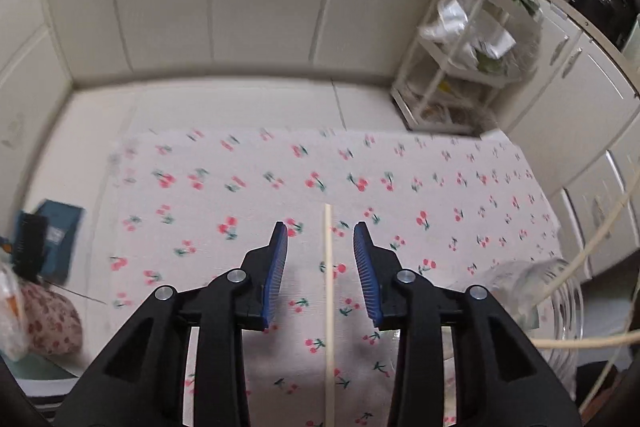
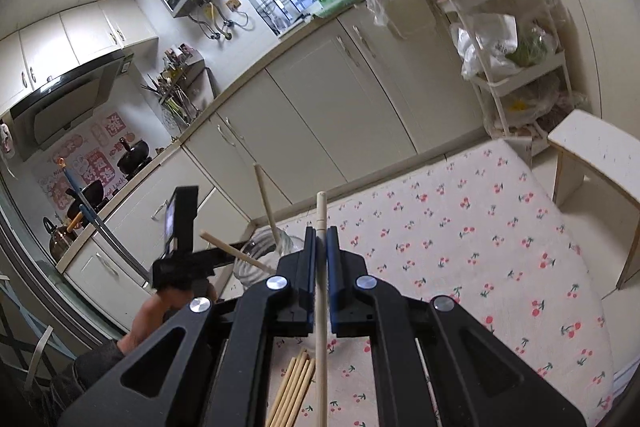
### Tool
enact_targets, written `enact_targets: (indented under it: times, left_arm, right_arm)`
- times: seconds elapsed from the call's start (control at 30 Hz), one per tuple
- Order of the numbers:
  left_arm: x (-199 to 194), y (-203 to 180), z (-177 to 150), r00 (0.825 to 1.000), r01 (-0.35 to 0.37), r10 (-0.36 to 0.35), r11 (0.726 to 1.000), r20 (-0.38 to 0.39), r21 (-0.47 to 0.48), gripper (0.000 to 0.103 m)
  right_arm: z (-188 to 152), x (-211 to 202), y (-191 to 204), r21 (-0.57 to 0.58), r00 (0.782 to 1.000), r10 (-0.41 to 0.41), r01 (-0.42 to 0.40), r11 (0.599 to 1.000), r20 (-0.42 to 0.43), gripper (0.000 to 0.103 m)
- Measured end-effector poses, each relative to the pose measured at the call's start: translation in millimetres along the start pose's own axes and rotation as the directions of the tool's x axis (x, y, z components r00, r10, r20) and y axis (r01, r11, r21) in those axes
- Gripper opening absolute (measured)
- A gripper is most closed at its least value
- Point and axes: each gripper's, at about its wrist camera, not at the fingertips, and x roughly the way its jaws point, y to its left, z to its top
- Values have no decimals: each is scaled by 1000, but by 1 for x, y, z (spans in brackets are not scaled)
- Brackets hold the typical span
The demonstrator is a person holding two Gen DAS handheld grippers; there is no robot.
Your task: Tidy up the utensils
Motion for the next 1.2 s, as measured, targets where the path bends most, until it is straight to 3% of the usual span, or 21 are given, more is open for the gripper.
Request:
enact_targets:
  times: [0.13, 0.23, 0.37, 0.43, 0.47, 0.57, 0.63, 0.77, 0.83, 0.87, 0.9, 0.93, 1.03, 1.2]
  left_arm:
    - [32, 4, 7, 993, 9, 1, 996, -121, 86, 33]
    - [47, -4, 8, 983, -25, 61, 980, -176, 199, 33]
    - [54, -15, 12, 976, -78, 134, 951, -172, 298, 32]
    - [56, -20, 14, 973, -107, 165, 940, -159, 323, 23]
    - [55, -21, 13, 973, -115, 175, 934, -152, 337, 7]
    - [52, -25, 9, 969, -151, 211, 919, -131, 365, 5]
    - [46, -20, 5, 969, -155, 209, 929, -130, 335, 5]
    - [11, 6, 0, 990, -100, 116, 978, -77, 183, 4]
    - [-24, 17, -3, 1000, -20, 19, 996, 8, 83, 4]
    - [-50, 20, -5, 994, 52, -56, 998, 90, 43, 4]
    - [-68, 20, -8, 984, 83, -86, 996, 155, 29, 4]
    - [-94, 17, -11, 962, 128, -130, 992, 242, 24, 4]
    - [-156, 3, -21, 861, 204, -189, 979, 473, 21, 4]
    - [-200, -33, -33, 702, 174, -100, 984, 705, -33, 5]
  right_arm:
    - [-2, 2, -2, 6, 1000, -1, 1, 1000, -11, 6]
    - [-4, 7, -6, 18, 1000, 0, 0, 1000, -26, 6]
    - [-9, 14, -9, 29, 999, 1, 1, 1000, -53, 6]
    - [-11, 15, -9, 26, 998, 0, 2, 1000, -60, 6]
    - [-11, 15, -9, 26, 998, -1, 3, 1000, -59, 6]
    - [-10, 15, -10, 30, 998, -6, 8, 1000, -56, 6]
    - [-10, 15, -12, 35, 999, -8, 10, 999, -54, 6]
    - [-8, 11, -12, 36, 999, -10, 11, 999, -39, 6]
    - [-7, 10, -11, 38, 999, -9, 10, 999, -32, 6]
    - [-7, 10, -11, 38, 999, -8, 9, 999, -31, 6]
    - [-6, 9, -11, 37, 1000, -8, 9, 999, -30, 6]
    - [-6, 9, -10, 37, 1000, -7, 8, 999, -28, 6]
    - [-5, 6, -5, 32, 1000, -11, 11, 999, -7, 6]
    - [10, -19, 20, -28, 991, -5, 9, 1000, 135, 6]
